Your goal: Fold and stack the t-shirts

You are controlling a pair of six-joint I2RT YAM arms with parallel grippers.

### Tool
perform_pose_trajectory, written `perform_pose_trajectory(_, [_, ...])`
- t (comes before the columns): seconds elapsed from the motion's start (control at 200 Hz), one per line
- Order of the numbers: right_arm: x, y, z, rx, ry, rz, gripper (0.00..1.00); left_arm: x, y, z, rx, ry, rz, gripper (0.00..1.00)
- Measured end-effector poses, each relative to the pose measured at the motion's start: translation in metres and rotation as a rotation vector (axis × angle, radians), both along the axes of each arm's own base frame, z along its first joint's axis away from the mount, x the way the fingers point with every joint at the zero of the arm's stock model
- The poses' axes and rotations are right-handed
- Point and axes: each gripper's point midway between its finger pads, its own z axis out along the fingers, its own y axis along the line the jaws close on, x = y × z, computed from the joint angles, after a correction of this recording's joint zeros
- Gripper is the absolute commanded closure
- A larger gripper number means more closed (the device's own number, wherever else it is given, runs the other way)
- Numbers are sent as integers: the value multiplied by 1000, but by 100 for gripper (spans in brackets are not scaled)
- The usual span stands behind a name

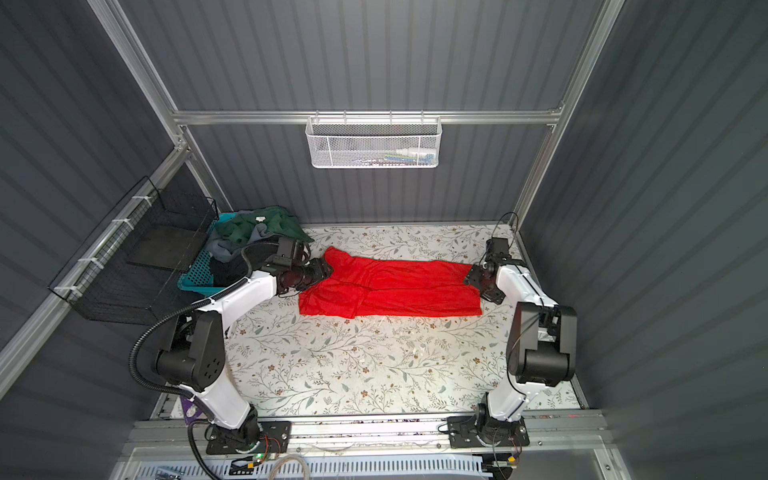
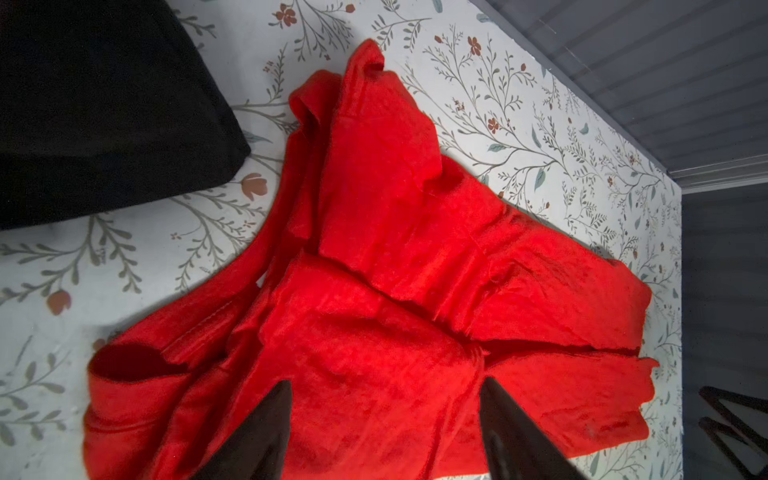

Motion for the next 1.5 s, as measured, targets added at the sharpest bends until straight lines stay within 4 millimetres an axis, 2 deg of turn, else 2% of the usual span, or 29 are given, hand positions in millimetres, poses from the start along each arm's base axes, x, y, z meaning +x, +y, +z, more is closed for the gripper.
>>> perform_pose_trajectory(0.05, [-5, 1, 6, -12, -13, 6, 1, -1, 1, 3, 2, -5, 2, 6])
perform_pose_trajectory(0.195, [-17, 22, 29, -19, -74, 59, 1, -13, 6, 22, -2, -45, 2, 3])
perform_pose_trajectory(0.3, [-23, 59, 50, 13, -144, 142, 1, -30, 11, 33, -9, -70, 2, 1])
perform_pose_trajectory(0.415, [-27, 111, 61, 117, -204, 245, 9, -45, 17, 29, -3, -61, 6, 4])
perform_pose_trajectory(0.515, [-34, 154, 50, 199, -192, 319, 18, -58, 25, 13, 20, -18, 23, 10])
perform_pose_trajectory(0.63, [-37, 203, 29, 271, -156, 404, 30, -71, 38, -6, 19, 42, 62, 23])
perform_pose_trajectory(0.69, [-39, 228, 17, 308, -131, 446, 37, -77, 45, -14, 10, 63, 85, 24])
perform_pose_trajectory(0.755, [-41, 251, 2, 331, -92, 489, 39, -82, 53, -20, -5, 85, 113, 24])
perform_pose_trajectory(0.845, [-42, 281, -13, 351, -70, 544, 41, -79, 62, -22, -38, 91, 146, 26])
perform_pose_trajectory(0.95, [-40, 312, -20, 390, -69, 595, 44, -70, 67, -21, -92, 81, 168, 30])
perform_pose_trajectory(1.181, [-30, 362, -21, 448, -89, 672, 46, -56, 59, -33, -173, 93, 157, 31])
perform_pose_trajectory(1.391, [-35, 390, -33, 463, -57, 717, 48, -54, 50, -34, -217, 98, 125, 33])
perform_pose_trajectory(1.501, [-44, 399, -38, 478, -32, 735, 48, -54, 48, -32, -227, 98, 115, 34])
